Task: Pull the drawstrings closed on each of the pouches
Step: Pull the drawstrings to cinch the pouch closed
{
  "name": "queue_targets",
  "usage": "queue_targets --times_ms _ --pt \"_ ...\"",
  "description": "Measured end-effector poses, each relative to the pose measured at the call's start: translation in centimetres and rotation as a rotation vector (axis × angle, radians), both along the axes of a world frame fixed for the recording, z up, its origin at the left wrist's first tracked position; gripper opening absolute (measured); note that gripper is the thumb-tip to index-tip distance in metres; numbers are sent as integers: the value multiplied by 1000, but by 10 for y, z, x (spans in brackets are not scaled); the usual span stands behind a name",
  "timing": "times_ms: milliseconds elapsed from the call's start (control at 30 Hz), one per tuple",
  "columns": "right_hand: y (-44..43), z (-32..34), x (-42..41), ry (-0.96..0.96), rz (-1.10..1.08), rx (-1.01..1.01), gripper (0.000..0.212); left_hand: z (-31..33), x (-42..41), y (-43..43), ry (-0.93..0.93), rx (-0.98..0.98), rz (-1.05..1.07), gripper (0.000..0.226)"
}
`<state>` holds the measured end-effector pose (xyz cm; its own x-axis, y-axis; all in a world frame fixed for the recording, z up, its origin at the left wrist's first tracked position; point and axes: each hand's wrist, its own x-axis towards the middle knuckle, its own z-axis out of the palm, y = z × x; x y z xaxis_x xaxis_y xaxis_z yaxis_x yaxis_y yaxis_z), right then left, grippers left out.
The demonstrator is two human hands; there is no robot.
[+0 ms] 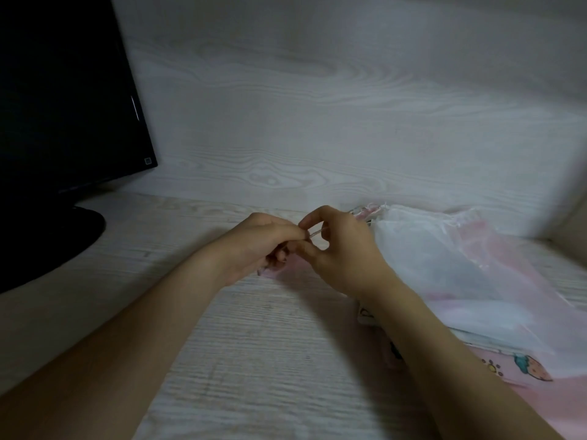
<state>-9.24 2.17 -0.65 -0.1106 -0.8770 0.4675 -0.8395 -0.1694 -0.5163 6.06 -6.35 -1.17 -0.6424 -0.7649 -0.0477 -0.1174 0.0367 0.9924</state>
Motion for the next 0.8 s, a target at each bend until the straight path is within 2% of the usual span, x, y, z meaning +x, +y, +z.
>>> queue_targets --times_ms 100,233,300,367,433,533,667,800 --pt "-8 -3 1 144 -29 -94 18 0 0 -2 4 1 26 19" --pt "-20 -14 5 402 -95 -73 3 1 -1 -2 6 46 50 13" --pt "-22 -18 3 490 -132 -87 22 1 -2 -4 -2 68 58 15" --pt "-21 -17 0 505 -158 -54 17 1 -2 -5 7 76 102 20" --pt "-20 -17 -5 423 -170 -3 12 0 -2 -6 19 79 146 26" --pt "-19 -16 -10 166 -156 -29 9 -4 -1 -7 23 5 171 30" --pt "-17 -12 -6 -169 -129 -39 14 -8 -3 -6 35 -256 263 22" --pt "-18 -15 -4 -461 -92 -36 24 -8 -4 -2 69 -422 317 18"
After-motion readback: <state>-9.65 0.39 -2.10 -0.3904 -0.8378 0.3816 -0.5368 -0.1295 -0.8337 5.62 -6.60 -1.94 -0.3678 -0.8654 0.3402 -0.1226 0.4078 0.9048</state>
